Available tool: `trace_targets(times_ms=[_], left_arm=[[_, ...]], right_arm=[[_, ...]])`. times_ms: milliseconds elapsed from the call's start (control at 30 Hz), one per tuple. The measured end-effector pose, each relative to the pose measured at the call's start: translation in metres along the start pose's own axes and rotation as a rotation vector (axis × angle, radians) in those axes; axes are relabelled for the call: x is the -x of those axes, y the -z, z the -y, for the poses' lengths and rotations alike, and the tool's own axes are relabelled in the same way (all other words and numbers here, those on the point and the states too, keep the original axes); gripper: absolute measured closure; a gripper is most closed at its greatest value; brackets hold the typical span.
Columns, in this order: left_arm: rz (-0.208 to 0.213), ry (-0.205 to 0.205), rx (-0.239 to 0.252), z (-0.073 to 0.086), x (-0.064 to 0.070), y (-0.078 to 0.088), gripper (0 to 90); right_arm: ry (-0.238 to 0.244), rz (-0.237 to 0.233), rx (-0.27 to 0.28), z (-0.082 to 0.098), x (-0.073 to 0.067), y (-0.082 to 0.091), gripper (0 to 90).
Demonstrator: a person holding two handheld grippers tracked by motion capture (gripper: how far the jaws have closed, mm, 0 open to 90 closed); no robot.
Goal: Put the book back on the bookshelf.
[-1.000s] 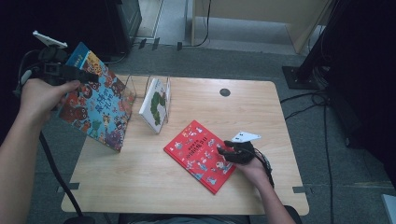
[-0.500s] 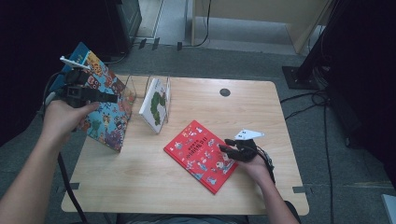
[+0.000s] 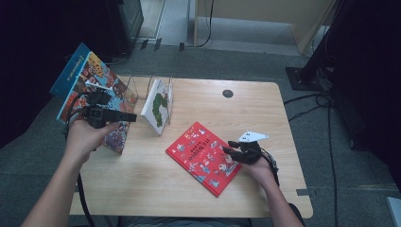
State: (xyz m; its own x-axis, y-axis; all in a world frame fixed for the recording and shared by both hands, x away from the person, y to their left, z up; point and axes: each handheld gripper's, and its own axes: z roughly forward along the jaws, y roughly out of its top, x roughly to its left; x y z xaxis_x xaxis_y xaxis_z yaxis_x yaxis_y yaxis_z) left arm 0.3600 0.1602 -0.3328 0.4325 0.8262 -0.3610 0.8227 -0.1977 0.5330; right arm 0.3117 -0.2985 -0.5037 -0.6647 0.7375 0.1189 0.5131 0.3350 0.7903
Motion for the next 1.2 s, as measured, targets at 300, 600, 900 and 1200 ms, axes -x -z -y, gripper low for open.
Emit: trace_targets(times_ms=[300, 600, 900, 1200], left_arm=[[0.020, -0.010, -0.014, 0.023, 0.004, -0.033, 47.9], [0.037, -0.026, -0.031, 0.044, 0.011, -0.060, 51.6], [0.064, -0.051, -0.062, 0.063, 0.020, -0.091, 60.9], [0.100, -0.059, -0.055, 0.076, 0.028, -0.117, 70.6]], right_arm=[[0.000, 0.004, -0.009, 0.001, 0.001, 0.001, 62.2], [-0.002, 0.009, -0.024, 0.003, 0.003, 0.002, 64.8], [-0.018, 0.013, -0.030, 0.010, 0.004, 0.011, 69.2], [-0.015, 0.013, -0.038, 0.020, 0.004, 0.019, 80.8]])
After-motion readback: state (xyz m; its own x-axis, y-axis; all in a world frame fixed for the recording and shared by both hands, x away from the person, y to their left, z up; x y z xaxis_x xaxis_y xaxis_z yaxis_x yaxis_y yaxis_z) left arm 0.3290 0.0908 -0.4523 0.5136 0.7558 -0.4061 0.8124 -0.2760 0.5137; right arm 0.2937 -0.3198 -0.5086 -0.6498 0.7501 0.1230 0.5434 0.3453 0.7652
